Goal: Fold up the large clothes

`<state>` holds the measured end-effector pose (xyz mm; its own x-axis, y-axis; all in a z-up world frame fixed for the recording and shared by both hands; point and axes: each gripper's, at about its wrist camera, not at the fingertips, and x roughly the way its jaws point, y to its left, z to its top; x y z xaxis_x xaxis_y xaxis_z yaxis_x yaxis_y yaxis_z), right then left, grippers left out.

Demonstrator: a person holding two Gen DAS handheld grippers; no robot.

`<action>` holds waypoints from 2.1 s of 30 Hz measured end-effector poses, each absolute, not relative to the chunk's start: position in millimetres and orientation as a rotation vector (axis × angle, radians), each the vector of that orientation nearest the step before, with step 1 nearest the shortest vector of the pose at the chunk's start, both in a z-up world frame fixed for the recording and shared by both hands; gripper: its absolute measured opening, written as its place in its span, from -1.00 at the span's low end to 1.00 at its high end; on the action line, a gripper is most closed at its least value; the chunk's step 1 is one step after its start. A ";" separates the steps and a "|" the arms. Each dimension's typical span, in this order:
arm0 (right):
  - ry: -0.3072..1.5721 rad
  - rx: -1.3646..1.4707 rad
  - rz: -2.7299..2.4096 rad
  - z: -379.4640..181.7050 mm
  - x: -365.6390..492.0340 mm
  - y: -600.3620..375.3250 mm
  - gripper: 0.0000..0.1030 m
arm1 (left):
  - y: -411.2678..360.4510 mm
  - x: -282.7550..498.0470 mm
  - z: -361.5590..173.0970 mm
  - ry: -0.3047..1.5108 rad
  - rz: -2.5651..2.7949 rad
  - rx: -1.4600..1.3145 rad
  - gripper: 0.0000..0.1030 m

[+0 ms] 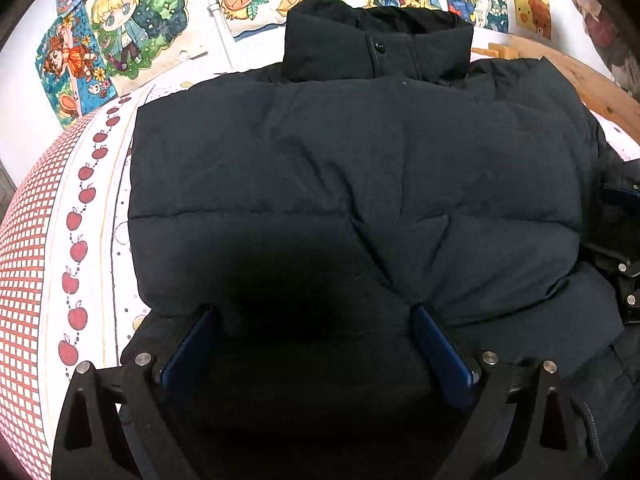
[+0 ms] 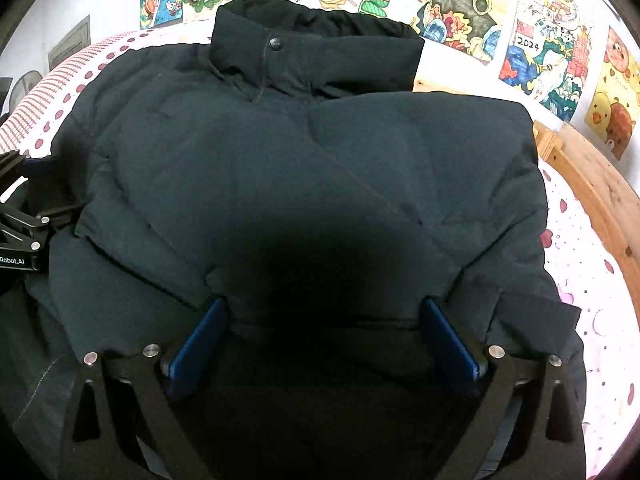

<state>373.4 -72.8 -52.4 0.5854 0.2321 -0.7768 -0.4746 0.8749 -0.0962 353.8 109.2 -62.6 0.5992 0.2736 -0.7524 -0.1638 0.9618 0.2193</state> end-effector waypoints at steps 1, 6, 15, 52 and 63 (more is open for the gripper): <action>0.852 -0.307 0.421 -54.4 373.4 -72.9 0.88 | 108.4 354.3 -63.8 0.892 0.258 0.139 0.92; 0.859 -0.296 0.430 -61.3 375.8 -74.2 0.91 | 104.6 354.9 -69.4 0.878 0.275 0.173 0.94; 0.845 -0.297 0.428 -59.3 375.2 -73.6 0.92 | 105.5 351.8 -71.0 0.864 0.258 0.152 0.99; 0.701 0.424 0.337 -1.0 609.1 -79.6 0.08 | 192.5 539.7 37.4 0.596 0.341 -0.101 0.20; 0.619 0.404 0.365 7.3 567.0 -85.8 -0.76 | 182.7 508.4 38.2 0.533 0.245 -0.143 -0.85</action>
